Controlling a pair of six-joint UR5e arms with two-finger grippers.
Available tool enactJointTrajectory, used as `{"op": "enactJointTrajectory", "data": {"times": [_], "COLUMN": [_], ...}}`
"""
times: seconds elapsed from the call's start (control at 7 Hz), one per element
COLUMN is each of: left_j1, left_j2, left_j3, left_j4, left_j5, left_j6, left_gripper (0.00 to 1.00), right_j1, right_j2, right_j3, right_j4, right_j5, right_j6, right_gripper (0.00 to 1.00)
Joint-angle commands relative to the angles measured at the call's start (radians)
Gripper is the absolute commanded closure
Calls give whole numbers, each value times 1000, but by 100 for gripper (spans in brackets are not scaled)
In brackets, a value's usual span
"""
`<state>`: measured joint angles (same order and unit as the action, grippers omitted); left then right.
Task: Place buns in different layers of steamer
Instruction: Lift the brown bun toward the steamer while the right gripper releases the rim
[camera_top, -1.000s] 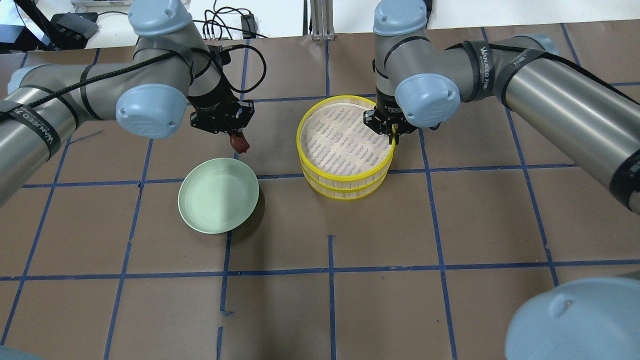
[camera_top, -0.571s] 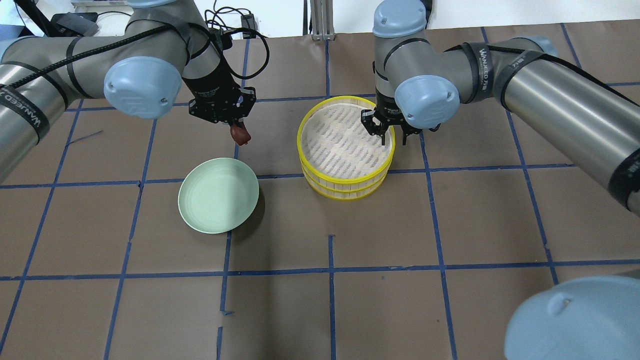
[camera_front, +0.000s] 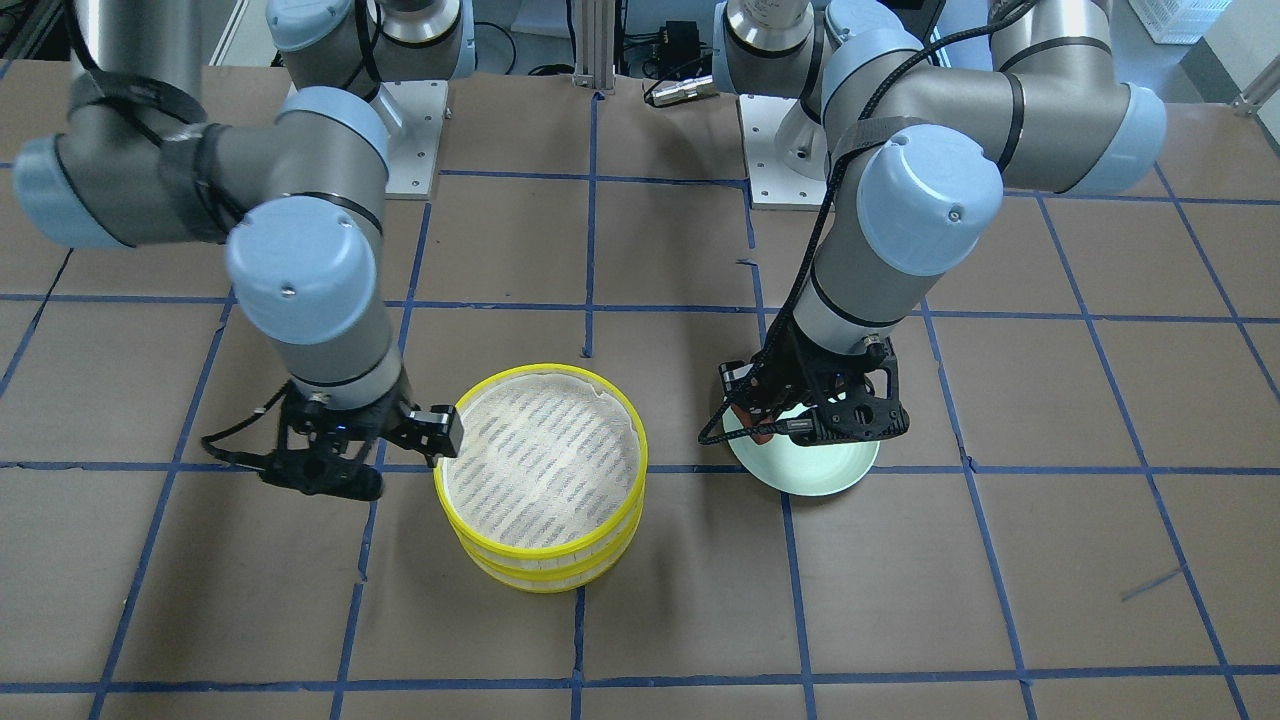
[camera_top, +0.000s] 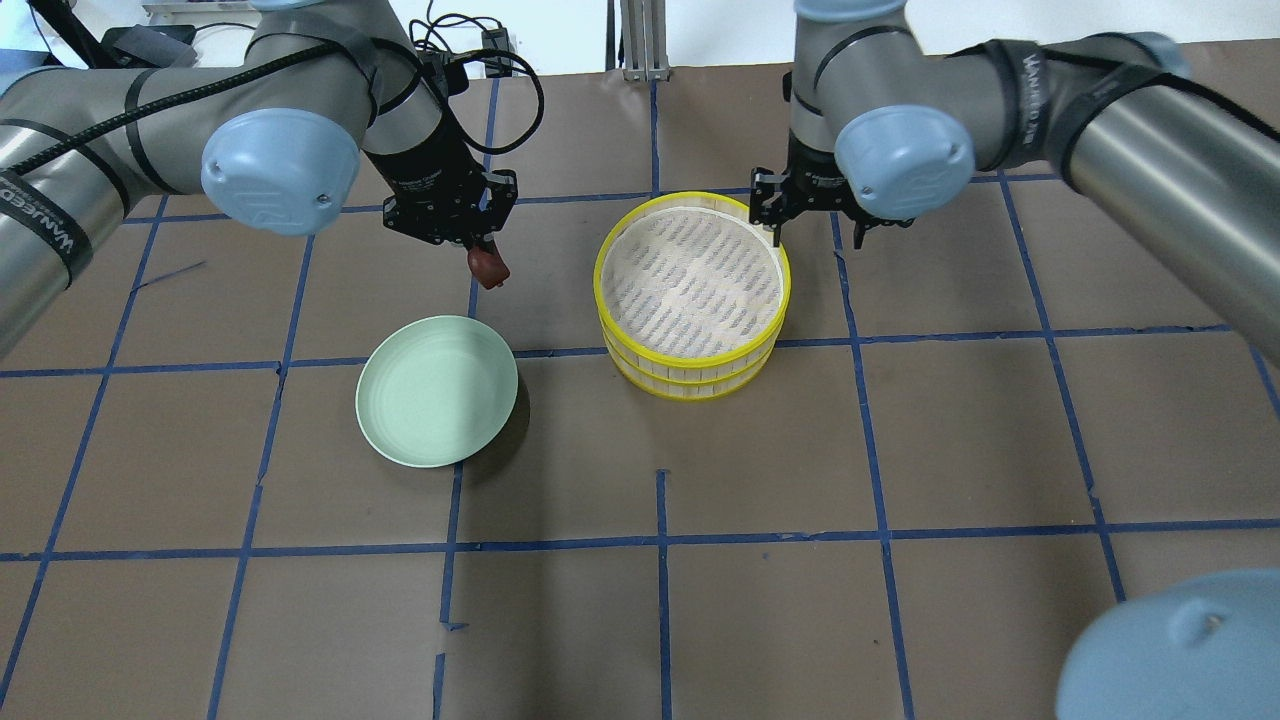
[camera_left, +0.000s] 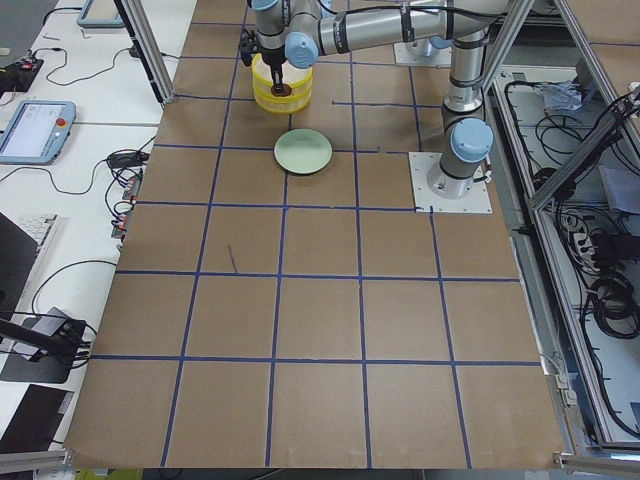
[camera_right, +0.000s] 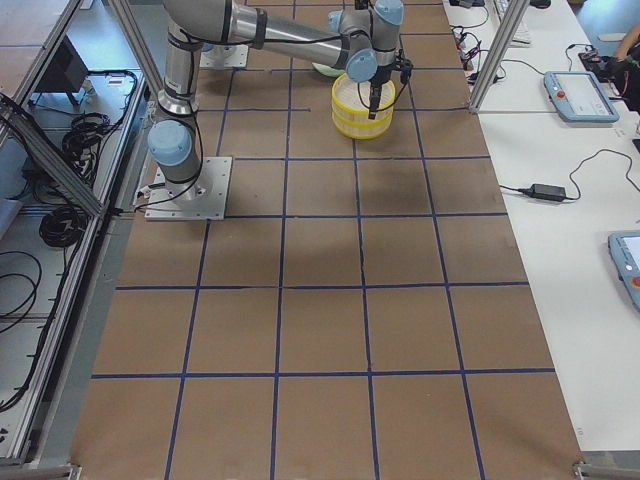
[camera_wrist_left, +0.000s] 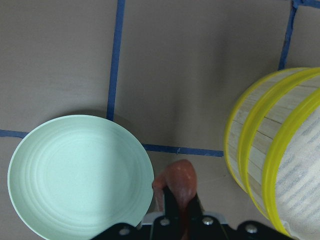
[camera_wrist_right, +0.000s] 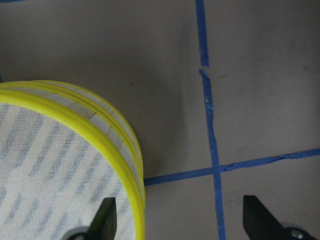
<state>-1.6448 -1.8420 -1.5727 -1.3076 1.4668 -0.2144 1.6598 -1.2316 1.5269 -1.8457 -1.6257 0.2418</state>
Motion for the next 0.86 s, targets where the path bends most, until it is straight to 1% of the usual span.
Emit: {"op": "enactJointTrajectory", "data": {"times": [0.0, 0.14, 0.29, 0.43, 0.71], "left_j1": [-1, -7, -33, -80, -115], "left_j2": [-2, -6, -5, -12, -19], "left_j3": [0, 2, 5, 7, 5], "left_j4": [4, 13, 19, 69, 94], "left_j5": [-17, -25, -45, -49, -62], "left_j6": [-2, -19, -114, -267, -405], "left_gripper": [98, 98, 98, 98, 97], "right_j1": [-89, -87, -87, -106, -89], "right_j2": [-180, -263, -322, -334, -327], "right_j3": [-48, -83, -96, -99, -84], "right_j4": [196, 301, 404, 411, 410], "right_j5": [59, 108, 139, 124, 63], "right_j6": [-74, -72, -75, -90, -108], "right_gripper": [1, 0, 0, 0, 0]}}
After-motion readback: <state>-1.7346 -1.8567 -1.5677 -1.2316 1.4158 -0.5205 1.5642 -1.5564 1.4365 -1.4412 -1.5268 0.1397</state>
